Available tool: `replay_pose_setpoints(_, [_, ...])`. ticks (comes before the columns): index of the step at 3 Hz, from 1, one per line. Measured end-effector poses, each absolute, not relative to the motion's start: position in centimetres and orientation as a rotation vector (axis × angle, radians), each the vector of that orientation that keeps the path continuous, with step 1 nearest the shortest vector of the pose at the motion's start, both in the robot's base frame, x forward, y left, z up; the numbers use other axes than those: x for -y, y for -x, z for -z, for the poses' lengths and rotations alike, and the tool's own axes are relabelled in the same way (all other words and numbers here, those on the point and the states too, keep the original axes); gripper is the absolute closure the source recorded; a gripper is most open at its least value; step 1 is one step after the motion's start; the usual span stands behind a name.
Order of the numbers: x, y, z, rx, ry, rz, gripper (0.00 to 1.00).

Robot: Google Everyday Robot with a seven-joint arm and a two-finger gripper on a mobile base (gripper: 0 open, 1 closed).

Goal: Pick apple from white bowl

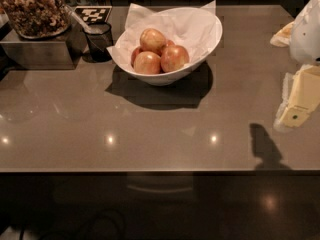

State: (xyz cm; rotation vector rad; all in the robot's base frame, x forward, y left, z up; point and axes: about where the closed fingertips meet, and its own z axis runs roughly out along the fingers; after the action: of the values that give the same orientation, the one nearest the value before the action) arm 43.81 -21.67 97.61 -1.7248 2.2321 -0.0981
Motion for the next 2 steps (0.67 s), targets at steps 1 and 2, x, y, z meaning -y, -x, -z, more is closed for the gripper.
replay_pose_setpoints(1, [21.67,-43.82,-97.61,-2.232,1.725,0.098,0.0])
replay_pose_setpoints(2, [21.31,-44.61,-98.35,-2.186,1.679,0.065,0.0])
